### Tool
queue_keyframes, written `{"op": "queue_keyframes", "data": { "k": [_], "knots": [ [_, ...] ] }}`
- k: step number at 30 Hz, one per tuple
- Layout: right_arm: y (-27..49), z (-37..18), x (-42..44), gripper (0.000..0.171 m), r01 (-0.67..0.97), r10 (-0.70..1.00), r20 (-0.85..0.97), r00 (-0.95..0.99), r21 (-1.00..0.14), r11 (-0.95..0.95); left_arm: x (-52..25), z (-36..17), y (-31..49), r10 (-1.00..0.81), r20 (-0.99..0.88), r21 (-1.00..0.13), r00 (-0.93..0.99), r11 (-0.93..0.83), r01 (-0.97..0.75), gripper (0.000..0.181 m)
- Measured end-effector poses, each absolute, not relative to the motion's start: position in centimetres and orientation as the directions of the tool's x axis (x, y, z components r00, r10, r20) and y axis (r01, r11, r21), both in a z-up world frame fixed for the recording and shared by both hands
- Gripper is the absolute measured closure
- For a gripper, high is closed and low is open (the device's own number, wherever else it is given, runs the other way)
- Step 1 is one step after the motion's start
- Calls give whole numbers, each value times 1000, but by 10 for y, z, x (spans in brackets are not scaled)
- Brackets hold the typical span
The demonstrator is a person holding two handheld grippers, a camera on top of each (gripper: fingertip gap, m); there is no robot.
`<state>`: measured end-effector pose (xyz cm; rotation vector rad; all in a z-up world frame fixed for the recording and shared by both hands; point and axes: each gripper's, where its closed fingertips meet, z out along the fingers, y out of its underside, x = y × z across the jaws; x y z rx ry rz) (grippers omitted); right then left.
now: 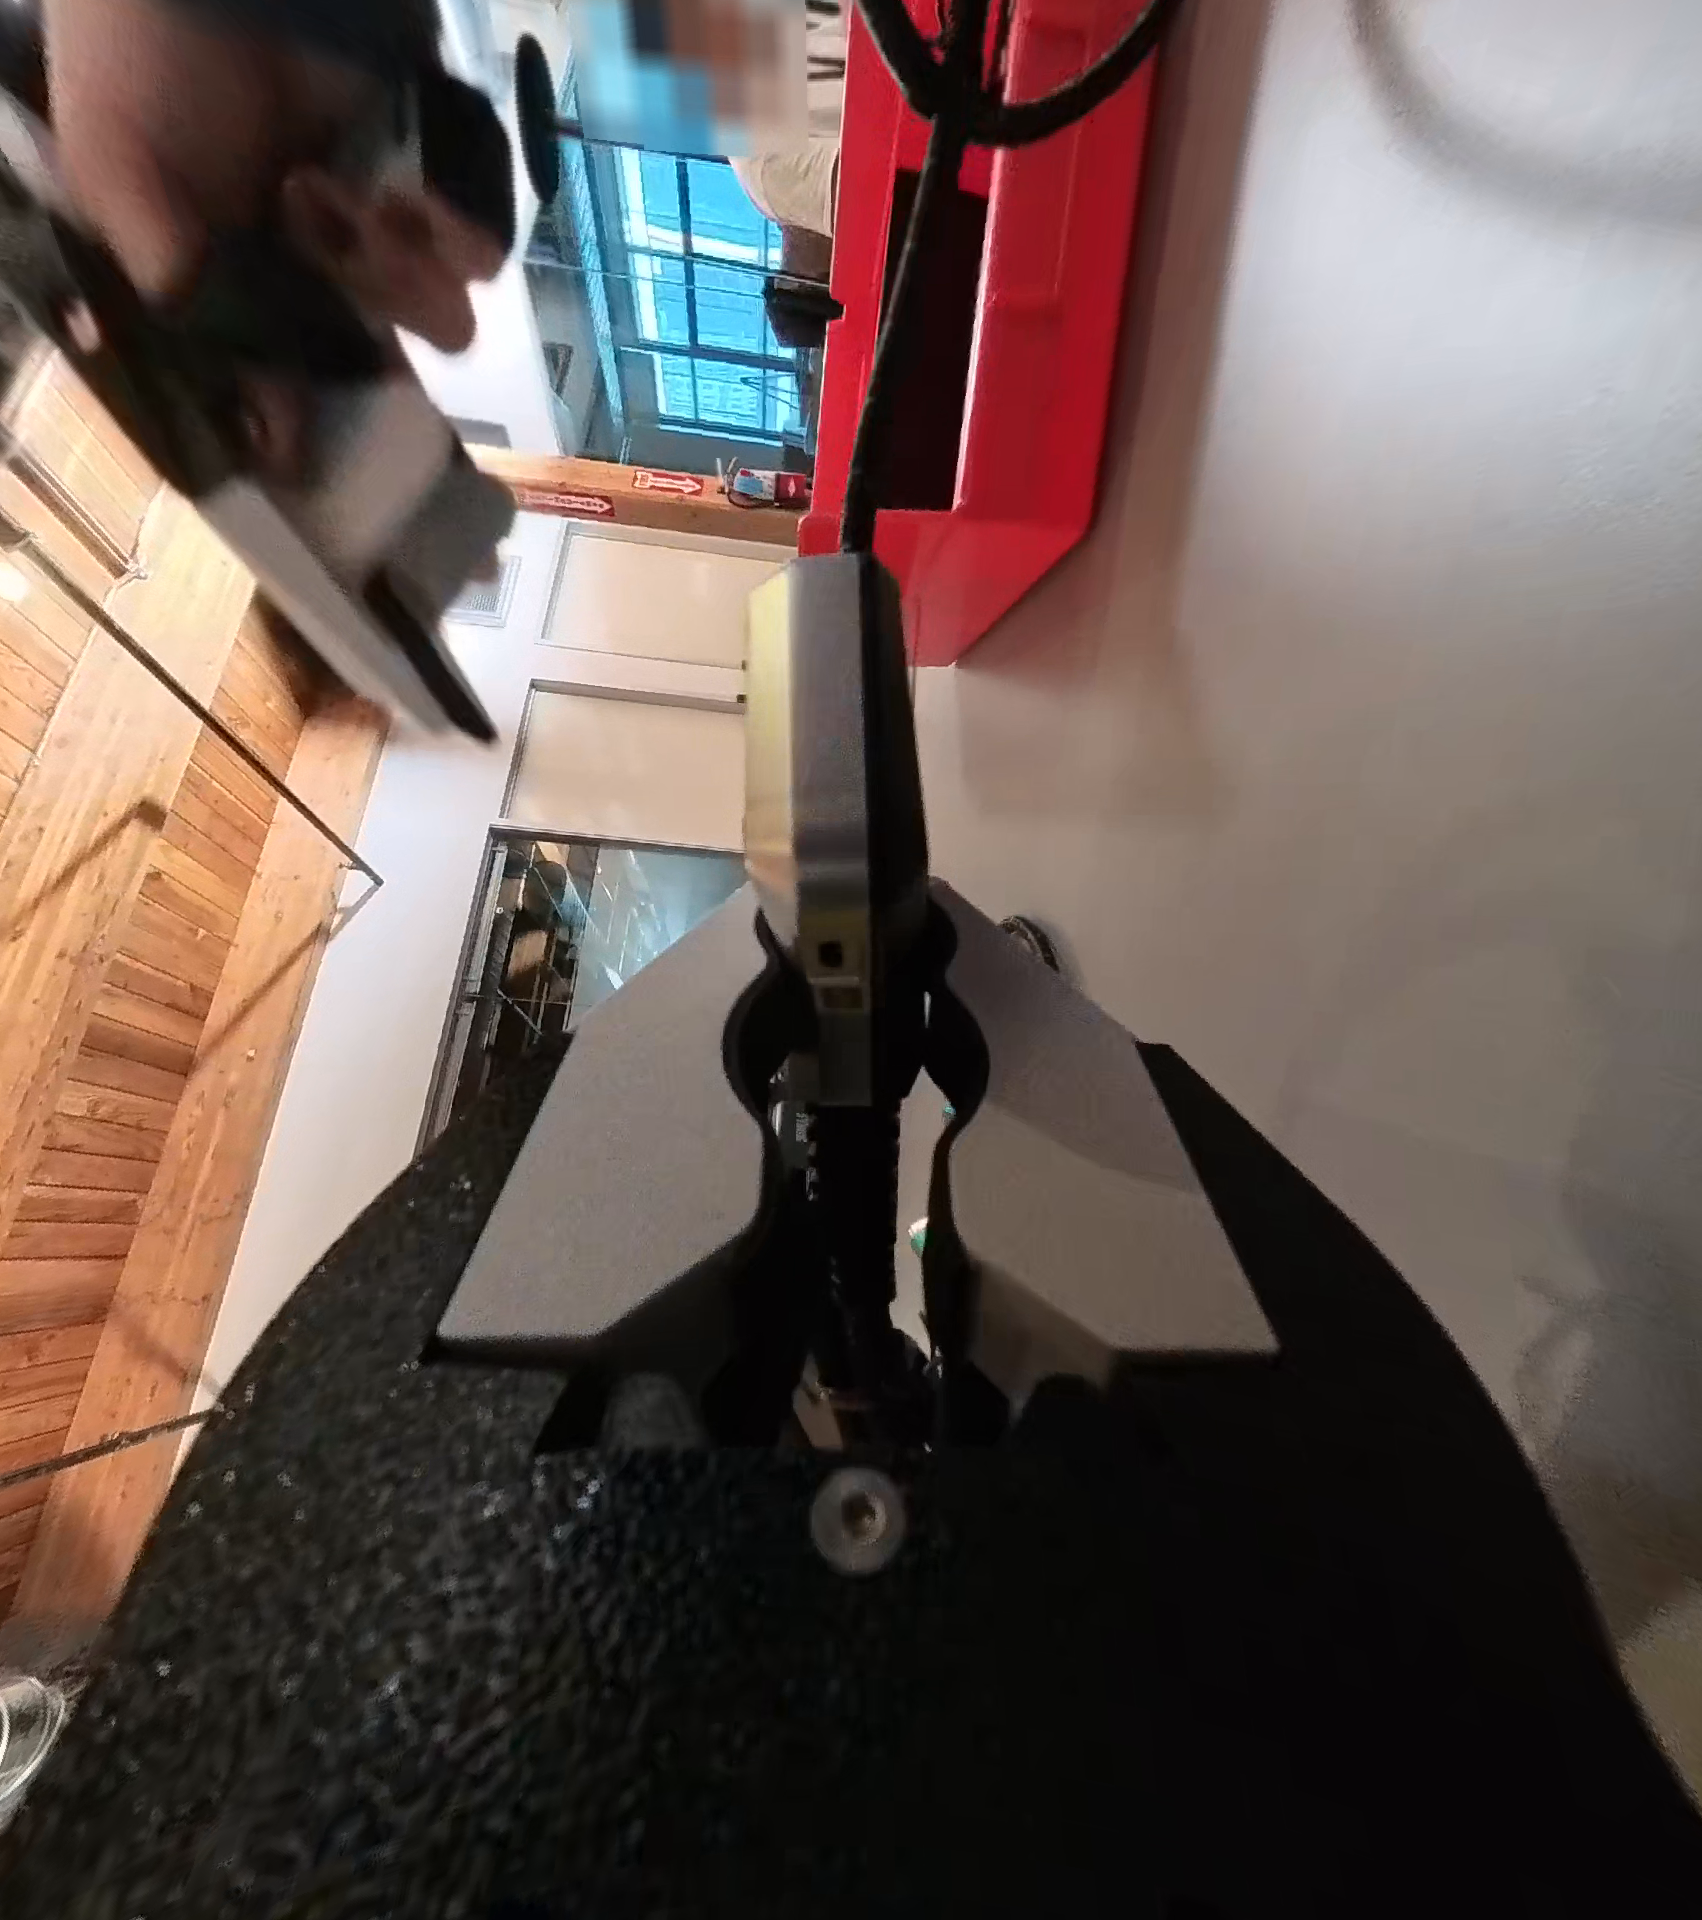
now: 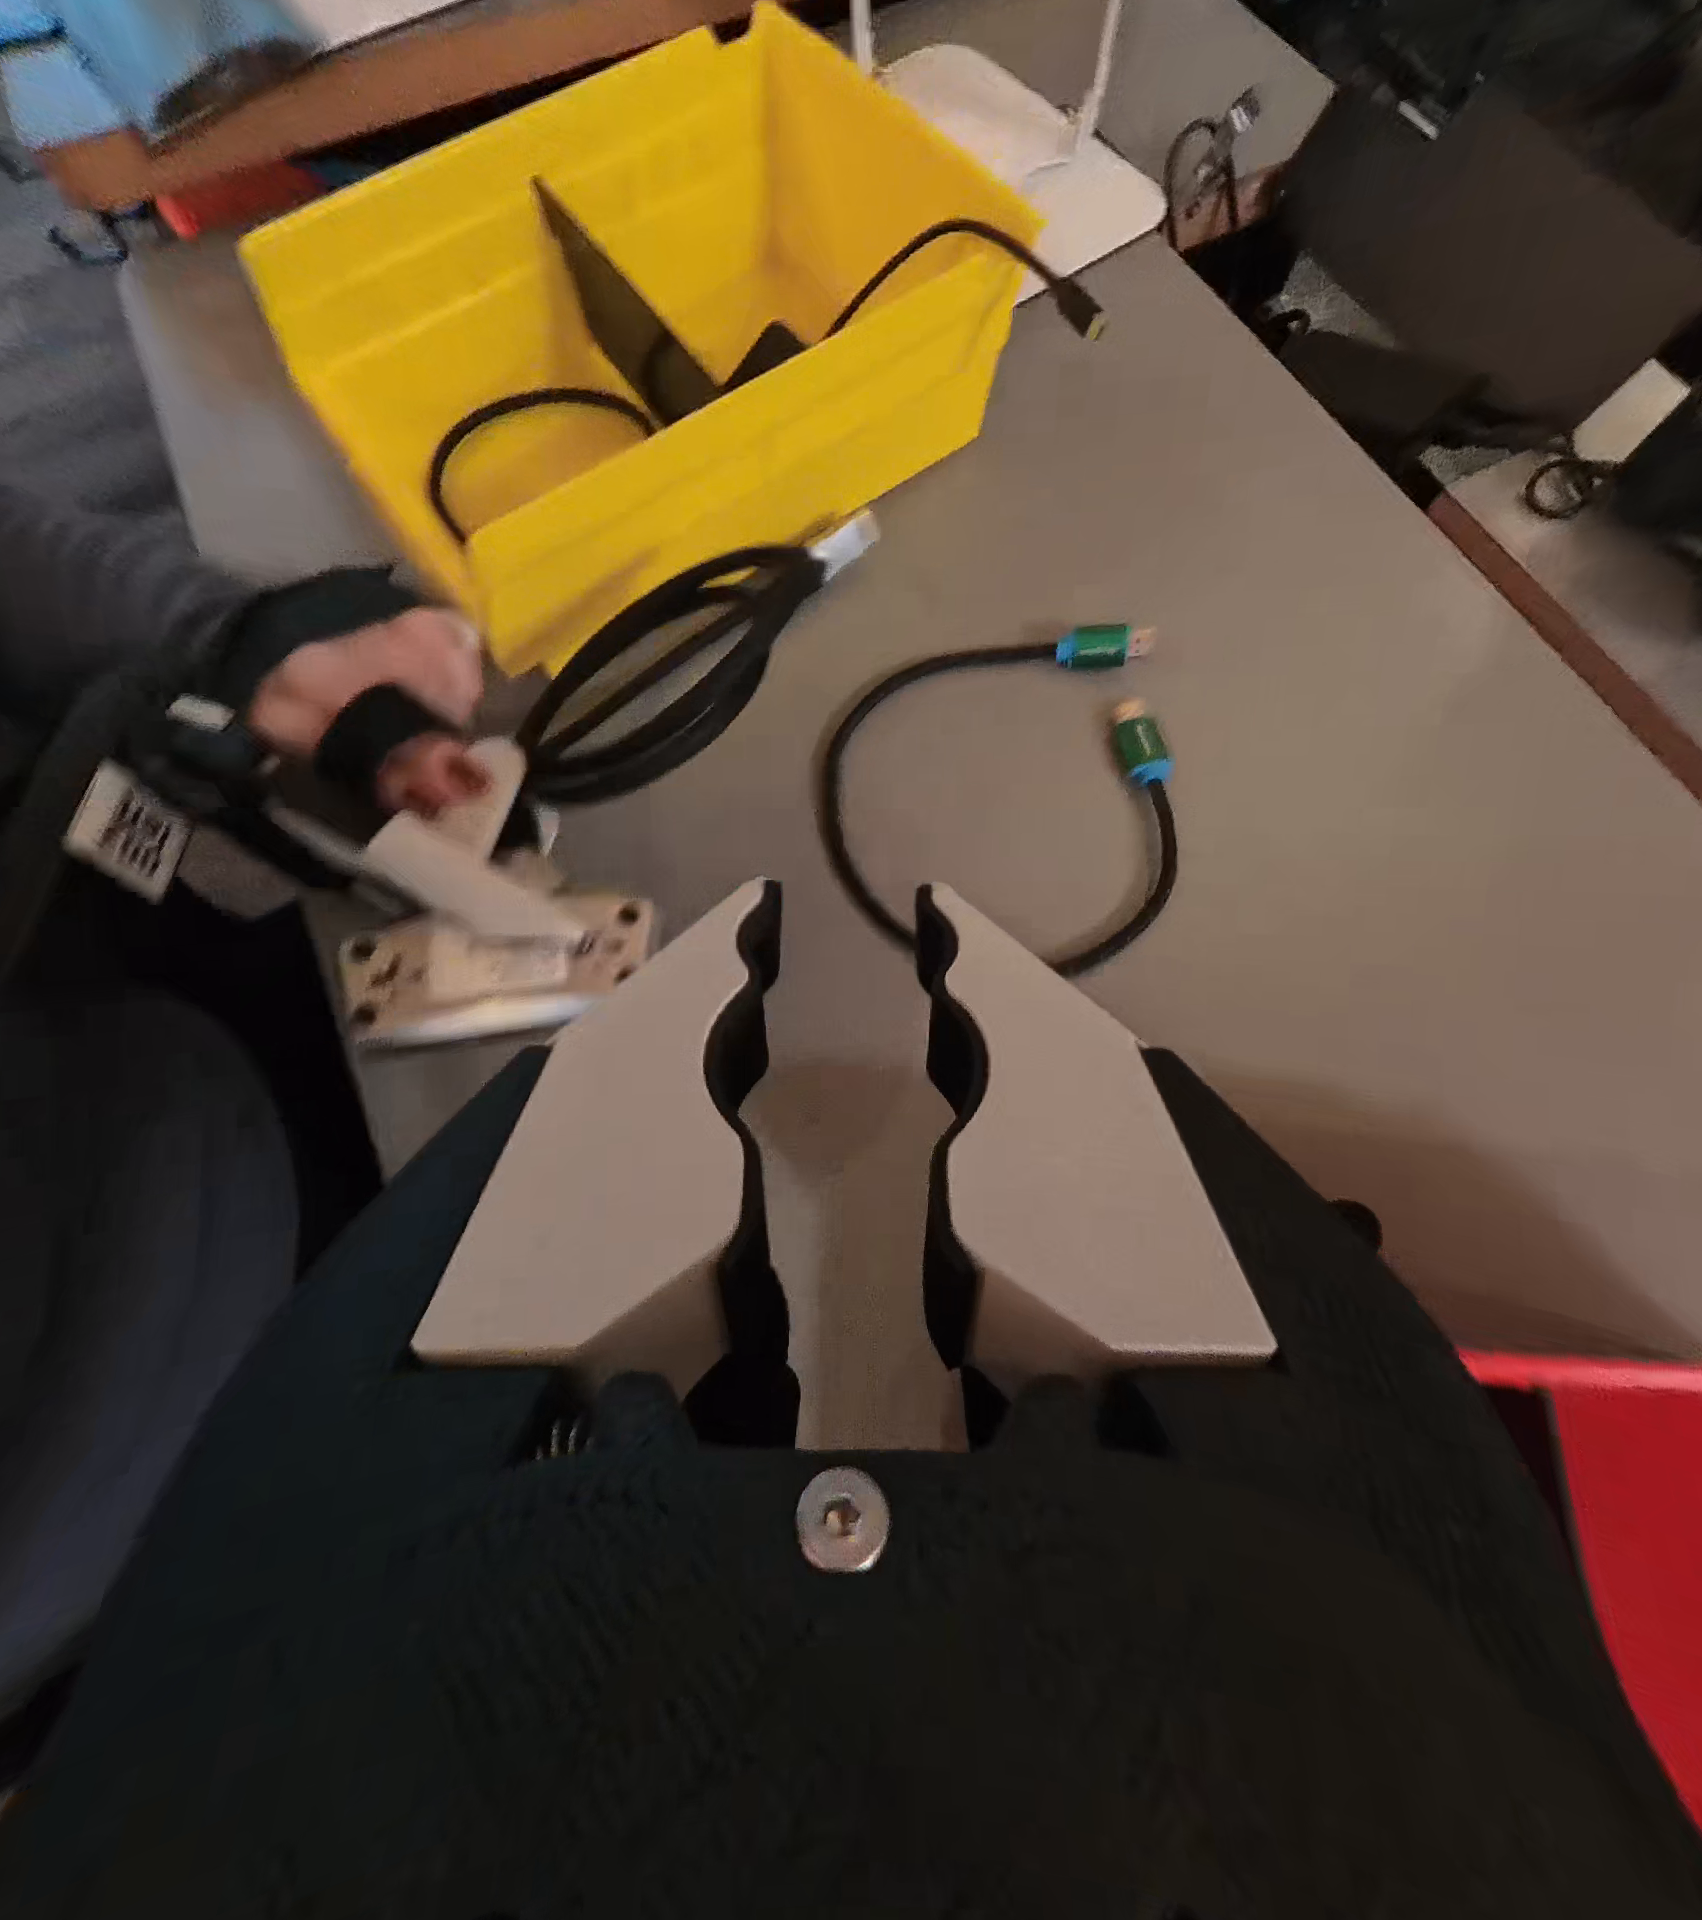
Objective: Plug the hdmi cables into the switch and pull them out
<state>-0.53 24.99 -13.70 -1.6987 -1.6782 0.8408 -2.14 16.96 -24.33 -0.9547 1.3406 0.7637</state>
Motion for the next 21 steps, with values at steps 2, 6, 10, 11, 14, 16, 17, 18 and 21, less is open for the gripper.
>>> {"op": "queue_keyframes", "data": {
  "k": [2,6,10,11,14,16,17,18,21],
  "knots": [
    [265,-151,-35,146,637,993,-114,43,-762,-115,-22,-244,170,-65,-992,-122,104,429,-895,162],
    [296,-201,-101,143,679,920,-352,171,-635,-369,-25,-249,173,-47,-997,-82,69,417,-905,161],
    [350,-253,-140,140,746,919,-269,290,-538,-393,-23,-255,173,-46,-999,-38,20,424,-905,162],
    [362,-262,-143,139,782,941,-202,272,-523,-339,-24,-254,172,-47,-999,-39,21,424,-905,161],
    [376,-283,-152,134,853,986,-97,132,-496,-163,-26,-253,174,-57,-998,-52,30,419,-906,161],
    [379,-296,-155,131,875,996,-57,64,-477,-84,-28,-254,175,-62,-998,-49,25,413,-909,161],
    [382,-302,-154,131,887,999,-20,38,-459,-43,-28,-254,176,-63,-998,-49,25,412,-910,161],
    [384,-309,-154,131,900,1000,10,7,-436,-2,-29,-254,176,-65,-998,-51,27,412,-910,161],
    [385,-325,-148,131,931,998,17,-53,-360,55,-28,-254,176,-71,-997,-56,30,414,-909,162]
  ]
}}
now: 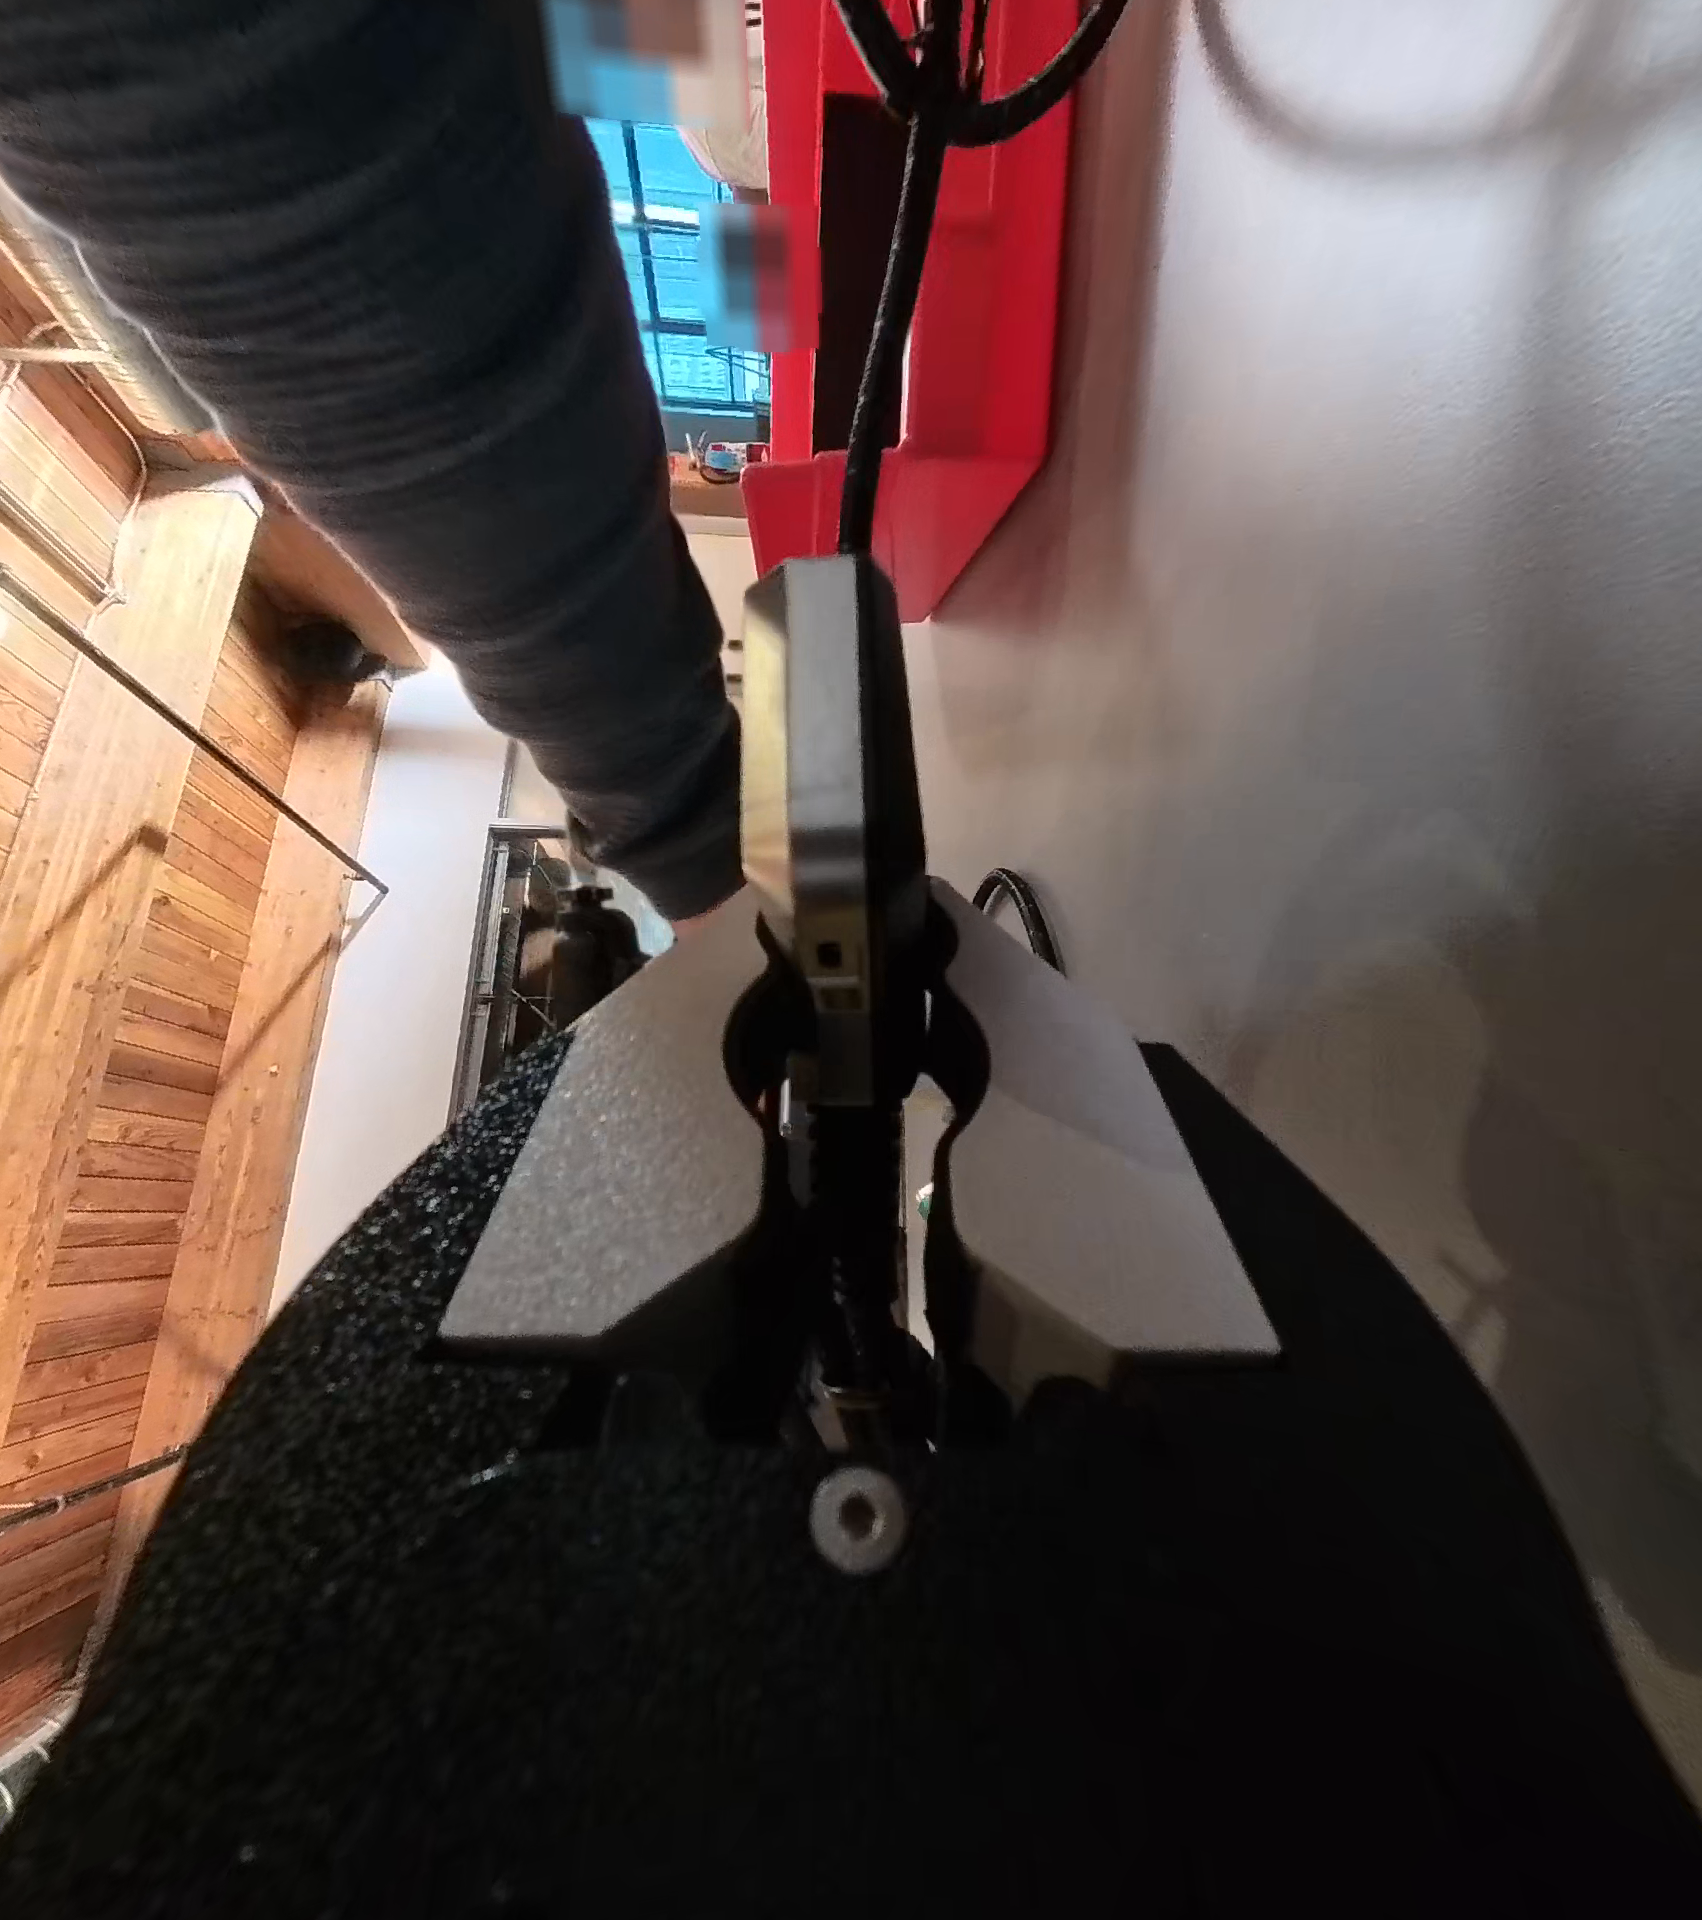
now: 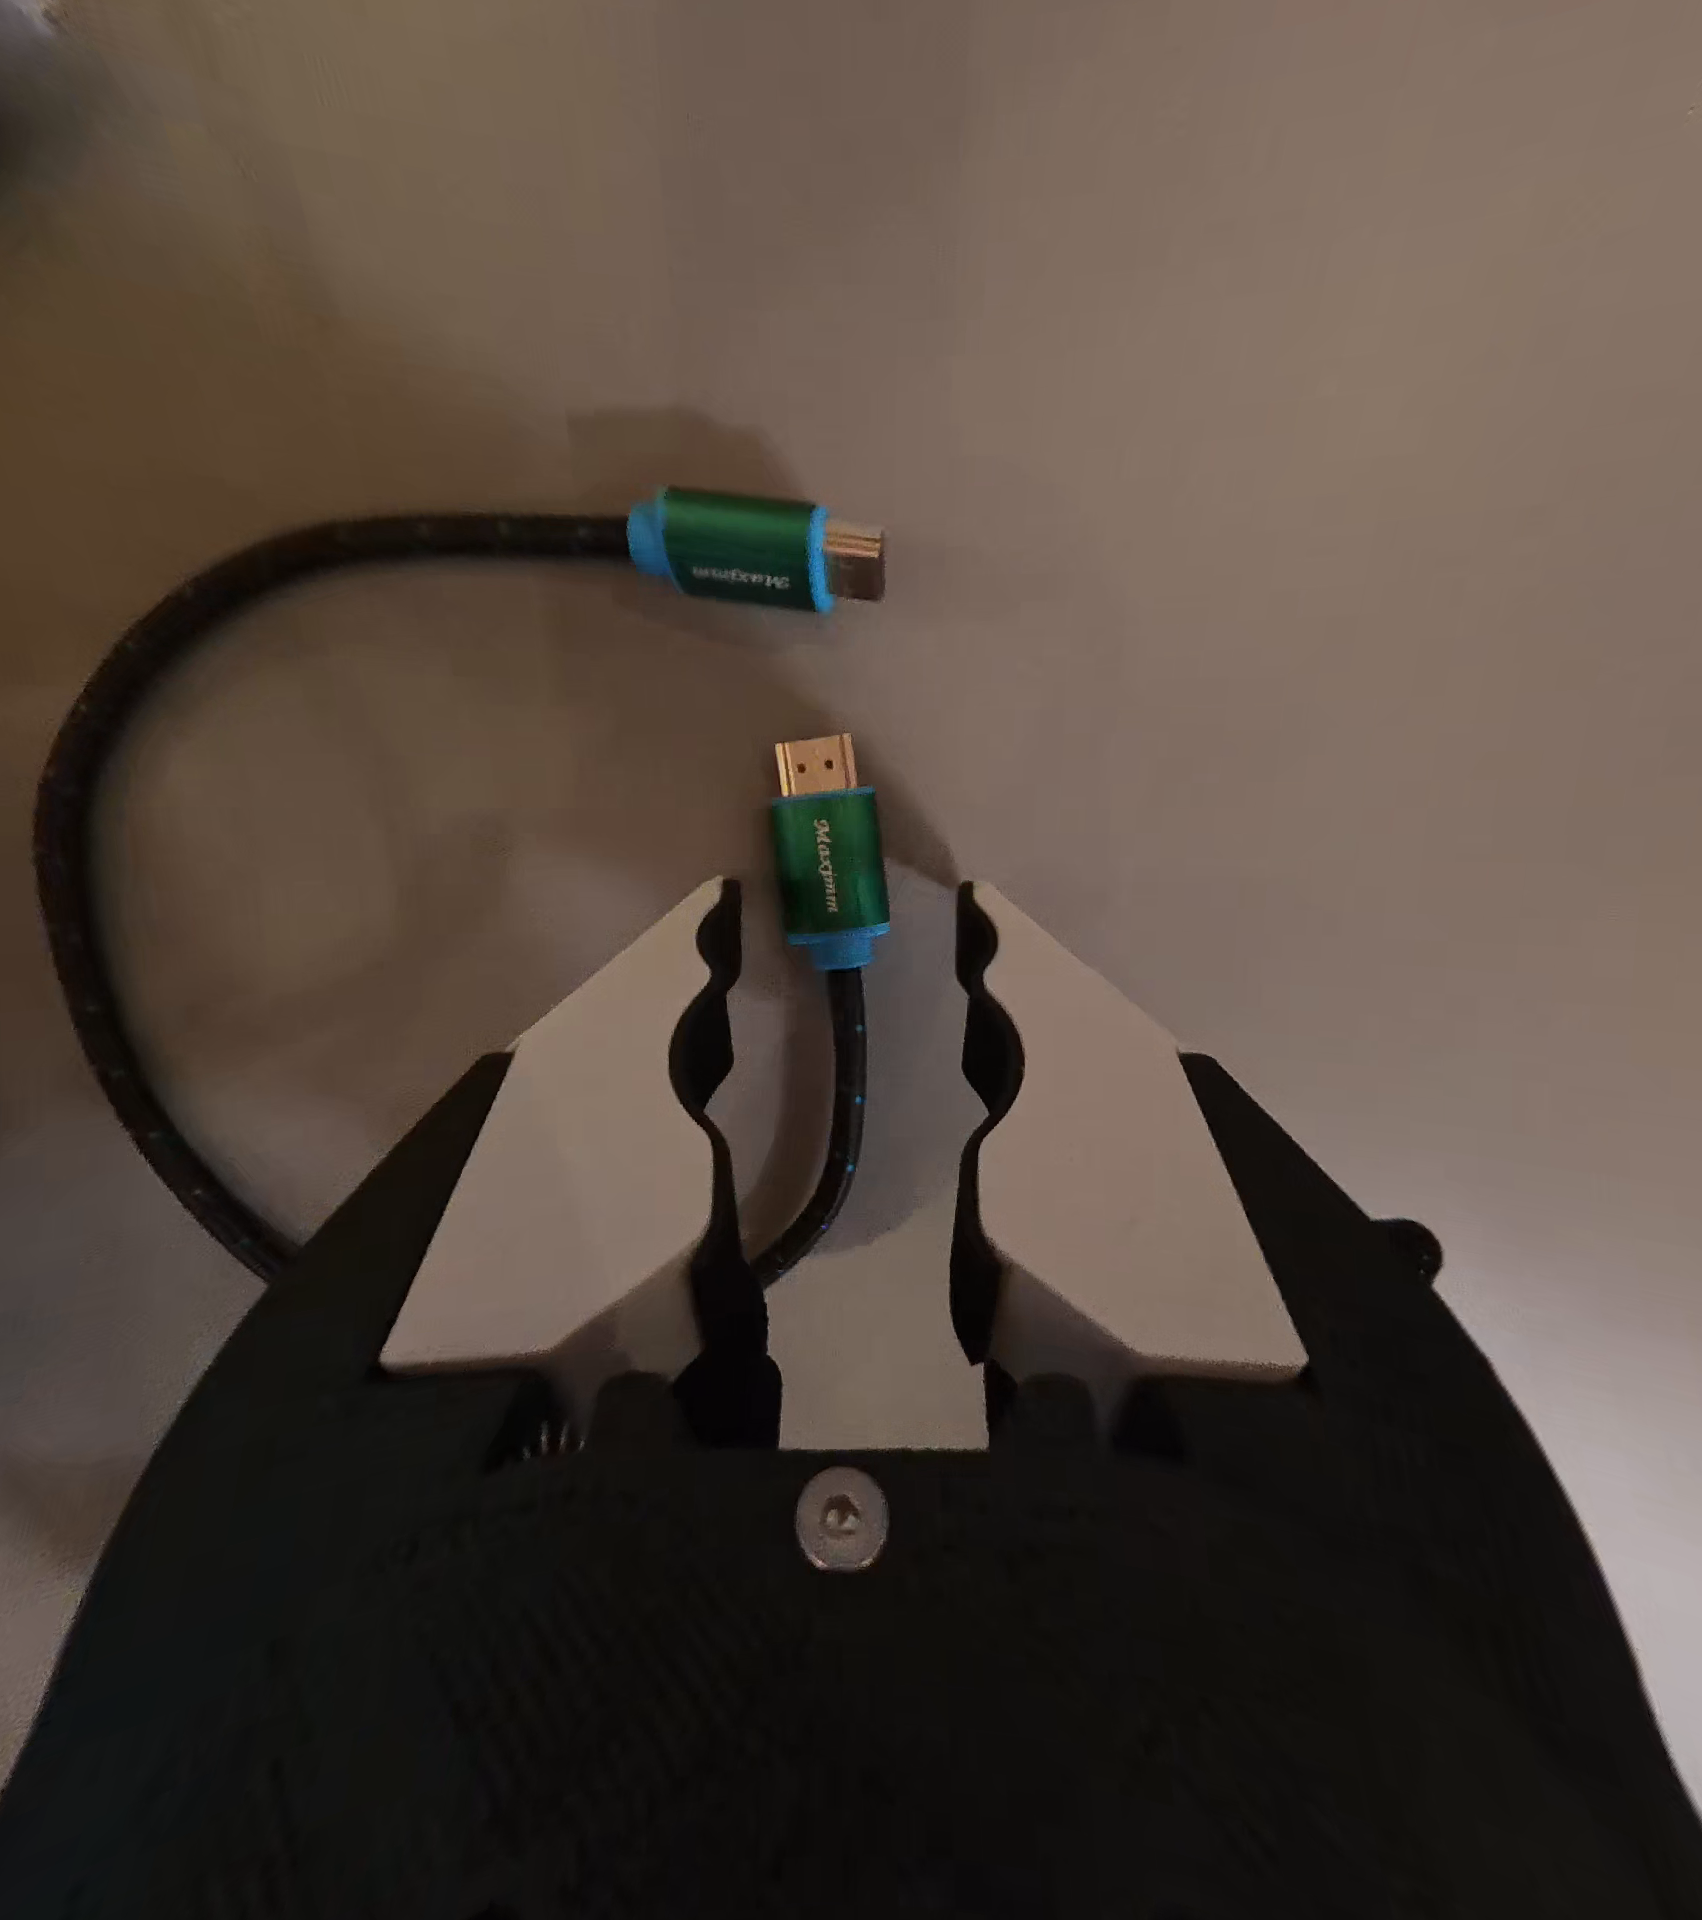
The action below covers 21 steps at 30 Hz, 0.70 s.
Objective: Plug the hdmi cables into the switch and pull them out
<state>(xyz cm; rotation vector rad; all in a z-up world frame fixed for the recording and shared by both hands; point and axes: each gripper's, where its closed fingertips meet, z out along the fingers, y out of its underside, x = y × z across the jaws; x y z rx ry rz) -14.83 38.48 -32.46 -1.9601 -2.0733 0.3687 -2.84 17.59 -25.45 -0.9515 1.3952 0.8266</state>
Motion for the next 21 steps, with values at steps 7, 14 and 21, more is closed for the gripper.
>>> {"op": "queue_keyframes", "data": {
  "k": [7,14,21],
  "knots": [
    [383,-327,-151,152,930,995,-1,-100,-356,93,-27,-256,177,-87,-996,-65,31,415,-907,162],
    [384,-294,-146,153,874,972,172,-158,-433,219,-28,-258,178,-93,-995,-60,24,407,-911,161],
    [344,-116,-111,152,553,827,549,-123,-654,516,-33,-256,183,-84,-996,-62,33,372,-926,162]
  ]
}}
